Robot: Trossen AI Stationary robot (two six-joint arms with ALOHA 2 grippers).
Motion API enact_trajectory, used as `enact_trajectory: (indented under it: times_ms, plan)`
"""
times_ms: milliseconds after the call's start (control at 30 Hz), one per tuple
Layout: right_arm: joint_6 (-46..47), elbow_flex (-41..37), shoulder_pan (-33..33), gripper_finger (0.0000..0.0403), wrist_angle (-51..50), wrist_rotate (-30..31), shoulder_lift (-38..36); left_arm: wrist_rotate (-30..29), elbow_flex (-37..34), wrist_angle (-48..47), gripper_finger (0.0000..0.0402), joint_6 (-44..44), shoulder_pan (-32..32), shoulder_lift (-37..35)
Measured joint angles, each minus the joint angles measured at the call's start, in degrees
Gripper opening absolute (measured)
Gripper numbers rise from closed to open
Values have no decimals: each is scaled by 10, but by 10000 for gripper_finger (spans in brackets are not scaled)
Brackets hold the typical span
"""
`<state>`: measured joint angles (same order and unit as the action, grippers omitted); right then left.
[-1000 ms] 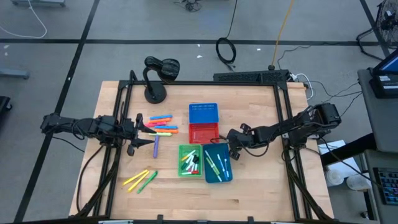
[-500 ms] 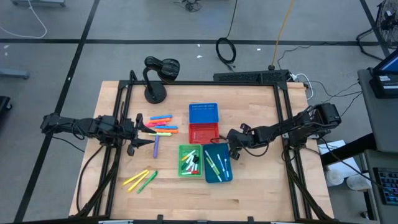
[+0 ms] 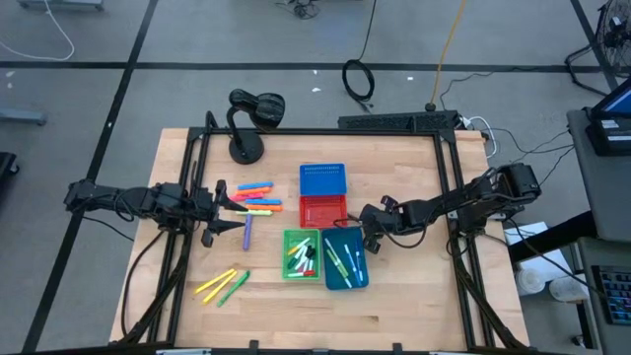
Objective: Pick & Place Markers
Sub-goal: Put the brown marker pen into the dark blue bin
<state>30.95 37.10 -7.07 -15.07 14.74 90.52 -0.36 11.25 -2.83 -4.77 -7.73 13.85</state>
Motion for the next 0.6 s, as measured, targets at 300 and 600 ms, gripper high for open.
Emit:
enact_trajectory:
  times_ms: [300,600]
  plan:
    - [2,0,0,17,2,0,0,0,0,0,198,0,0,0]
    - [59,-4,-6,17,-15,7,-84,0,0,0,198,0,0,0]
